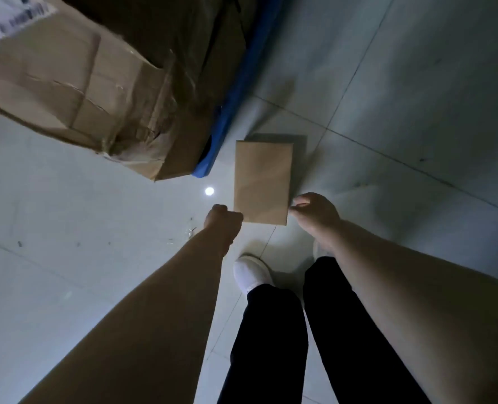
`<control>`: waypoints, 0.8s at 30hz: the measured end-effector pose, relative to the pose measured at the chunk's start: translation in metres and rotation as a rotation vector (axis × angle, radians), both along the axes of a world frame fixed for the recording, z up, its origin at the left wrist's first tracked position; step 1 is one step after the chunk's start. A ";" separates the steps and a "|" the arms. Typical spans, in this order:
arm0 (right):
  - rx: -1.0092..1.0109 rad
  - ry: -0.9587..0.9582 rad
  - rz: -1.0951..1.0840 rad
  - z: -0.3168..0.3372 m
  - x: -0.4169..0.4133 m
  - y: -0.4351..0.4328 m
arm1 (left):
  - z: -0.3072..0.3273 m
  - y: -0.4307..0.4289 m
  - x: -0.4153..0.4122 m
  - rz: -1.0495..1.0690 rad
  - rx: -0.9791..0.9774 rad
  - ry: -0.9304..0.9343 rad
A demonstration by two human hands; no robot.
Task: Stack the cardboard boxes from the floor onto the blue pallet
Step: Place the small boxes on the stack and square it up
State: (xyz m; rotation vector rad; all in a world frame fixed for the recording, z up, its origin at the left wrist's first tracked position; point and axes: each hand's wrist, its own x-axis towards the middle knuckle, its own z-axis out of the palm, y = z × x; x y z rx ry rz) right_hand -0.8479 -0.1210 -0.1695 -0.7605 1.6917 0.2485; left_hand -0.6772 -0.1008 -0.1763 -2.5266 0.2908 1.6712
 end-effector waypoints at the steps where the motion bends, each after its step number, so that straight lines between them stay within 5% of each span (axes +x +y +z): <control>1: 0.024 -0.021 -0.034 -0.013 0.005 0.003 | -0.010 -0.001 0.001 -0.015 0.007 0.001; 11: 0.050 -0.097 -0.317 -0.088 0.024 0.027 | -0.049 -0.003 -0.001 -0.159 -0.017 0.106; 24: -0.274 -0.093 -0.416 0.132 -0.002 0.055 | 0.164 0.045 -0.029 0.128 -0.028 0.101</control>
